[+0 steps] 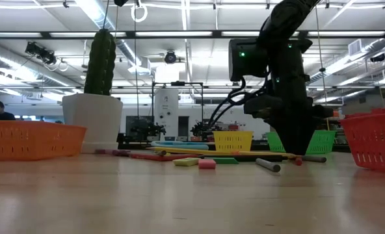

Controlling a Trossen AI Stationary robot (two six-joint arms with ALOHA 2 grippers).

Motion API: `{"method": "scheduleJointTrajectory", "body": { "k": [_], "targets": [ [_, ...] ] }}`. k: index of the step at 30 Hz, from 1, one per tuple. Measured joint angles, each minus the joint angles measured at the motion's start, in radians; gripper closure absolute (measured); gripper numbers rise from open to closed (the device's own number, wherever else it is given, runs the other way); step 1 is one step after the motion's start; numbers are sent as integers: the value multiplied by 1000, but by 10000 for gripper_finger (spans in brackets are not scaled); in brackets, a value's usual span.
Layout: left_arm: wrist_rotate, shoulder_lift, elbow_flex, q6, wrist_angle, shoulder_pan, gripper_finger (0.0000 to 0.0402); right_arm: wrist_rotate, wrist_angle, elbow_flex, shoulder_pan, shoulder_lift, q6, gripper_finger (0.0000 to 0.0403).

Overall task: Sort crayons/erasers/pens/pencils in bins
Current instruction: Put the top right gray crayon into the red bin

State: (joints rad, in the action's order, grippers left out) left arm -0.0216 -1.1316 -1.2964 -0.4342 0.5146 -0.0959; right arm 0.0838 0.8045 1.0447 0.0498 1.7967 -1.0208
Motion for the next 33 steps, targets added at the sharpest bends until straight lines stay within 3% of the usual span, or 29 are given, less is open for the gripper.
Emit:
{"method": "scheduleJointTrajectory", "body": {
  "k": [17,33],
  "targets": [
    [0,0,0,1,0,0,362,-17,-2,0,0,3,26,359],
    [0,0,0,1,0,0,366,-29,0,0,-1,0,47,361]
  ]
}}
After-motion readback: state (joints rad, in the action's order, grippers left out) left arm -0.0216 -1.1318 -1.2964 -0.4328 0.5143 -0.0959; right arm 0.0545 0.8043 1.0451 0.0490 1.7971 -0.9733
